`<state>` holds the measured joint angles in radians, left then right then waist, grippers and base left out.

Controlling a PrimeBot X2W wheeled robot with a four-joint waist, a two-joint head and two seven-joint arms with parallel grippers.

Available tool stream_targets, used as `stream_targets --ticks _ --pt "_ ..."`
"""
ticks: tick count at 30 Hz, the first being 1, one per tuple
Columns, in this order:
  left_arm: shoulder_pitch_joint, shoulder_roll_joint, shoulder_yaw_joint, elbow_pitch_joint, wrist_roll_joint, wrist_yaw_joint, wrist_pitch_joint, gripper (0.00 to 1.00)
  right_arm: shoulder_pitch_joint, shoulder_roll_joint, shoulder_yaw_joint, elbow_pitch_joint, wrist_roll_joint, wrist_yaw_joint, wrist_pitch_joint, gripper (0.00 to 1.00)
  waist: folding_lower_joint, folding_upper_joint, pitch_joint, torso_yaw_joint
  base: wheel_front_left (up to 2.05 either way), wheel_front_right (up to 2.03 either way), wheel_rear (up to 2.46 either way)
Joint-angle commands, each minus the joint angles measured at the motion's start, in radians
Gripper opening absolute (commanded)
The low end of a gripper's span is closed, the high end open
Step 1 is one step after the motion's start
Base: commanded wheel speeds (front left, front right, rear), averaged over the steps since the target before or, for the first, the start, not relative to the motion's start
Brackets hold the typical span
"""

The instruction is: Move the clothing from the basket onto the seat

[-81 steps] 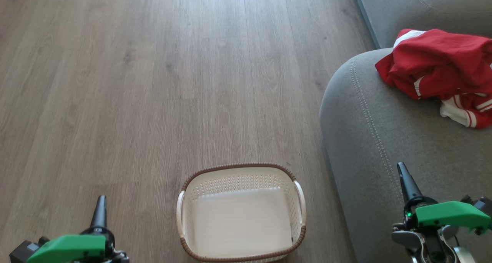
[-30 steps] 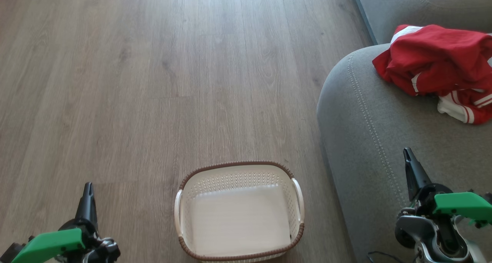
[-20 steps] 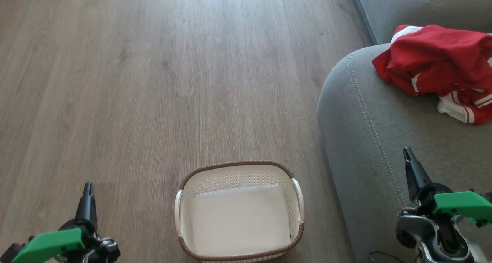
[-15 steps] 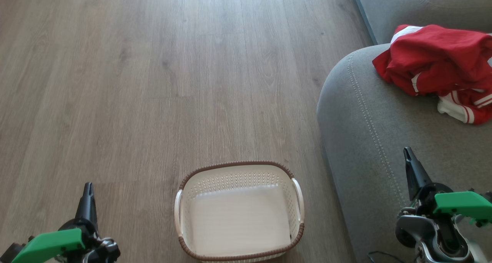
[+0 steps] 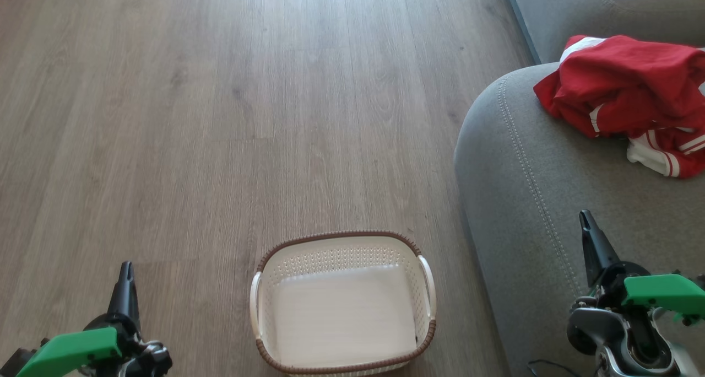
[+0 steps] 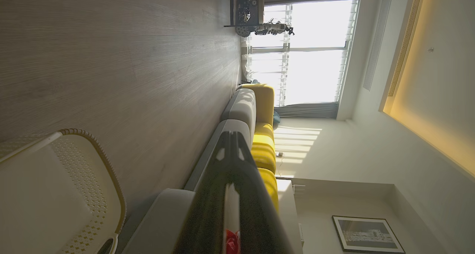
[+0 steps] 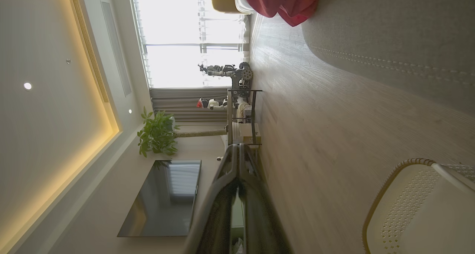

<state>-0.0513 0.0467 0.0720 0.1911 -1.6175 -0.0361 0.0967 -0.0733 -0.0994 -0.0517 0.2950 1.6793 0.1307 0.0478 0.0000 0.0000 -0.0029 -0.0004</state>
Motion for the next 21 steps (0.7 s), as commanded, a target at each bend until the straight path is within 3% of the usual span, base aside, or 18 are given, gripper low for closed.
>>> stream_targets --ticks 1,21 --pt "-0.050 0.010 0.035 -0.037 0.002 -0.008 0.008 0.00 -0.053 -0.020 0.026 -0.039 0.008 0.000 -0.004 0.00 0.0000 0.0000 0.000 0.000 0.00 0.00 0.00" --pt "-0.050 0.010 0.036 -0.037 0.003 -0.008 0.009 0.00 -0.052 -0.038 0.050 -0.043 0.029 0.000 -0.023 0.00 0.0000 0.0000 0.000 0.000 0.00 0.00 0.00"
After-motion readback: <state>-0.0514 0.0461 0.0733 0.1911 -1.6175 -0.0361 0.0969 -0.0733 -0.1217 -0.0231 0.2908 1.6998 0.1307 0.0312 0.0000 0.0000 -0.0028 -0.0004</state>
